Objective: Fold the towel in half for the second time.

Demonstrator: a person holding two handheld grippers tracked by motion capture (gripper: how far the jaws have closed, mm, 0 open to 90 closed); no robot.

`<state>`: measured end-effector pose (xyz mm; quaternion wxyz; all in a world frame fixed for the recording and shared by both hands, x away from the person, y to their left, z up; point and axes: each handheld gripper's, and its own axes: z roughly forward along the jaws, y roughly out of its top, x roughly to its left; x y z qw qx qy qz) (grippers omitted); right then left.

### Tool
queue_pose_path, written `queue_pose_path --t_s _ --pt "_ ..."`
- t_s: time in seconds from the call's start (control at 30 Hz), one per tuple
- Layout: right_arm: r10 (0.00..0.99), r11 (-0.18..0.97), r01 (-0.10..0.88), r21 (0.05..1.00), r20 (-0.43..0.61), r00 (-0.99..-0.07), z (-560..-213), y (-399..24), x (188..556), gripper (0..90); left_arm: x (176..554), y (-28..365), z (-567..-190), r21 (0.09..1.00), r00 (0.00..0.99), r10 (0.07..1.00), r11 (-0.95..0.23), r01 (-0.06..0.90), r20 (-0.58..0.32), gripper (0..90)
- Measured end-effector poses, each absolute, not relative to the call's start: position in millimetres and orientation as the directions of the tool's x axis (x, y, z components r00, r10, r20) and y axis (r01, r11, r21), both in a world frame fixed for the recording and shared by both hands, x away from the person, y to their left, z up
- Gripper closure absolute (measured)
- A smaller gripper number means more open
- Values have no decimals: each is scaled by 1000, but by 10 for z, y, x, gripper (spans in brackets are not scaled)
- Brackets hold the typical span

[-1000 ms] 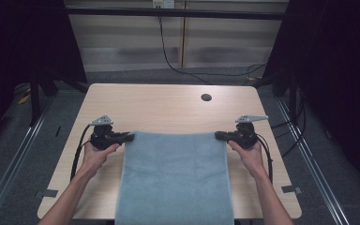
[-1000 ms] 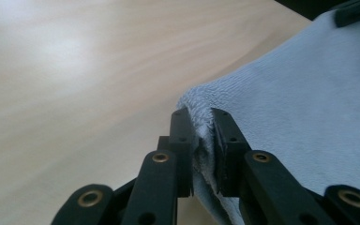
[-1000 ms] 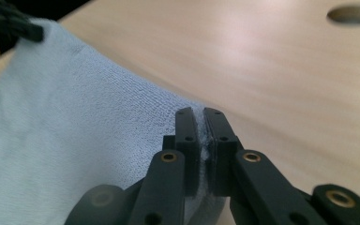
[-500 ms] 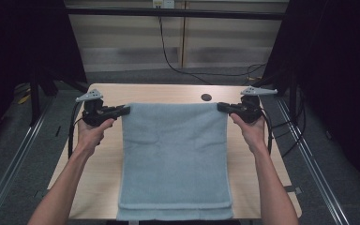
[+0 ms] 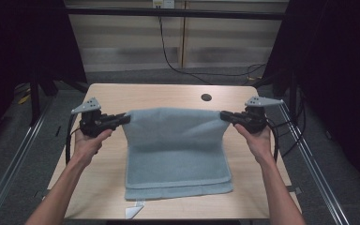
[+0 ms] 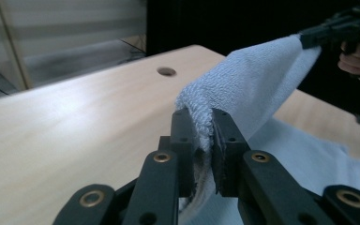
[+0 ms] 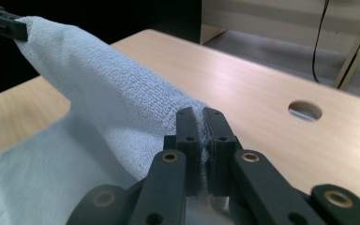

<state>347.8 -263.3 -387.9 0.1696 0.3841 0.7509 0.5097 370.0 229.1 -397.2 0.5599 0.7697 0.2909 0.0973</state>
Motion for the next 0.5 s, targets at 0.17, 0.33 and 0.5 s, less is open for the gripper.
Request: queue_pose_path --t_s 0.17,0.33,0.5 --pt "733 200 397 896 132 -668 -3958 -2675 3214 861 3450 2285 -4086 909 834 524 -238 342 -176 808" --pt "717 199 395 897 141 -683 -4049 -2675 2989 857 3247 2314 -4217 905 837 510 -233 356 -198 806" --pt "703 238 418 877 141 -697 -4216 -2640 2763 845 3056 2299 -4405 884 821 530 -255 391 -210 802"
